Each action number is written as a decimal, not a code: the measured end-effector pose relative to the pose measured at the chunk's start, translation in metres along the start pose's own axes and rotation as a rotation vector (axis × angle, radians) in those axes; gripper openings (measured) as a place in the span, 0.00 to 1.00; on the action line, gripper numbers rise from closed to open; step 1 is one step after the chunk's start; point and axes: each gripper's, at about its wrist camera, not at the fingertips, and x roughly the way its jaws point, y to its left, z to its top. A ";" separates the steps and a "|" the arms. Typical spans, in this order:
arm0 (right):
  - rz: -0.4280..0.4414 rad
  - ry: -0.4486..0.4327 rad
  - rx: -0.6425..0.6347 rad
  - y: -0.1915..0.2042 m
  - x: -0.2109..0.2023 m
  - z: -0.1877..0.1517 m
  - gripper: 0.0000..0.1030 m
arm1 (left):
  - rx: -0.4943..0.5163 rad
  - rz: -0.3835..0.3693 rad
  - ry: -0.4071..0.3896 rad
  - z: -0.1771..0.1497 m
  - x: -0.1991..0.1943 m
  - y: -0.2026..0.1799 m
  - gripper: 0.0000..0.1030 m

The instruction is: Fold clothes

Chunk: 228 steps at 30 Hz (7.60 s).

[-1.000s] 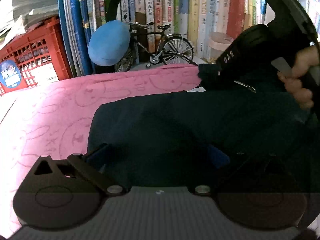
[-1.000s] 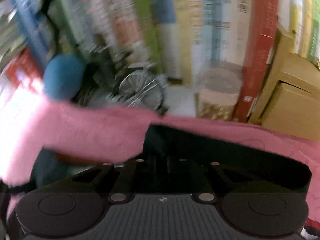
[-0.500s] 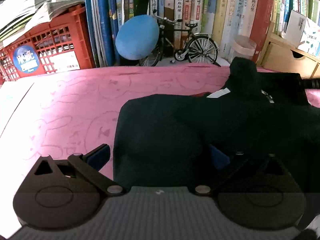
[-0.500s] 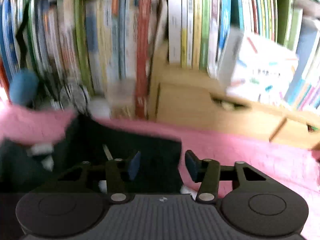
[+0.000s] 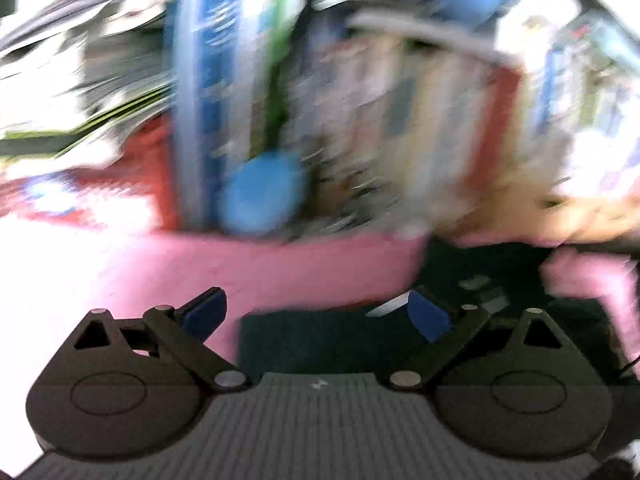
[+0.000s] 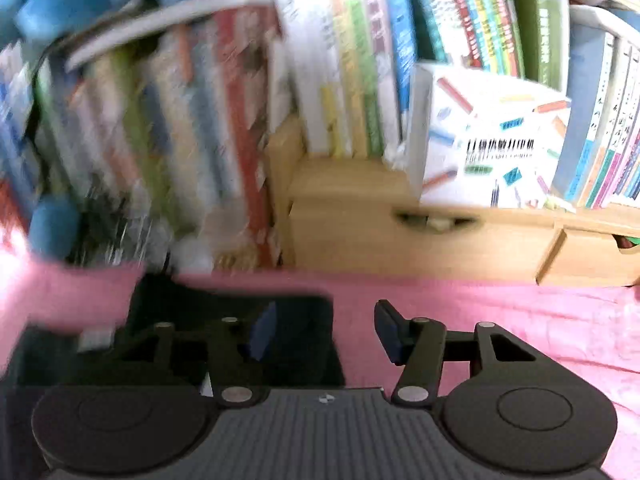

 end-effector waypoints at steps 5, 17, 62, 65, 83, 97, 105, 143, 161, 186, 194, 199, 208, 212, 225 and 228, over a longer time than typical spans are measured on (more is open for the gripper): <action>0.025 0.112 -0.104 0.014 0.020 -0.024 0.21 | 0.222 -0.098 0.084 0.010 0.064 -0.060 0.76; -0.008 -0.024 0.047 -0.012 0.013 -0.013 0.34 | 0.153 0.189 0.181 0.021 0.132 -0.048 0.64; -0.026 0.297 -0.111 0.013 -0.274 -0.271 0.84 | 0.012 0.269 0.568 -0.226 -0.147 -0.084 0.94; -0.069 0.212 -0.038 0.025 -0.315 -0.262 0.84 | -0.013 0.231 0.564 -0.219 -0.173 -0.083 0.94; -0.022 -0.045 -0.046 0.108 -0.444 -0.254 0.98 | -0.010 0.119 0.380 -0.192 -0.289 -0.122 0.98; 0.014 -0.018 -0.084 0.107 -0.430 -0.251 0.99 | -0.016 0.132 0.418 -0.192 -0.274 -0.127 0.98; 0.021 0.046 -0.064 0.098 -0.419 -0.262 0.99 | -0.008 0.151 0.485 -0.202 -0.254 -0.134 1.00; 0.349 0.616 -0.024 -0.001 -0.263 -0.335 0.21 | -0.169 0.407 0.612 -0.222 -0.200 -0.135 1.00; 0.515 0.261 0.392 -0.012 -0.142 -0.117 0.25 | -0.327 0.628 0.271 -0.178 -0.284 -0.092 1.00; 0.031 0.186 -0.366 0.060 -0.268 -0.215 0.89 | 0.216 0.438 0.383 -0.183 -0.160 -0.101 1.00; 0.185 0.485 -0.261 0.122 -0.235 -0.225 0.87 | 0.151 0.244 0.375 -0.127 -0.147 -0.014 1.00; 0.346 0.579 -0.151 0.171 -0.190 -0.197 0.80 | 0.086 0.072 0.373 -0.121 -0.181 0.012 1.00; 0.623 0.384 0.448 0.161 -0.142 -0.095 0.85 | 0.044 0.033 0.279 -0.126 -0.248 0.046 1.00; 0.534 0.364 0.406 0.143 -0.134 -0.078 0.85 | 0.120 -0.093 0.303 -0.155 -0.245 0.013 1.00; 0.061 0.107 -0.298 0.069 -0.241 -0.107 0.94 | 0.145 0.069 0.406 -0.179 -0.164 -0.016 0.99; -0.042 0.175 -0.415 0.053 -0.243 -0.134 0.94 | 0.088 0.264 0.406 -0.174 -0.149 0.010 0.99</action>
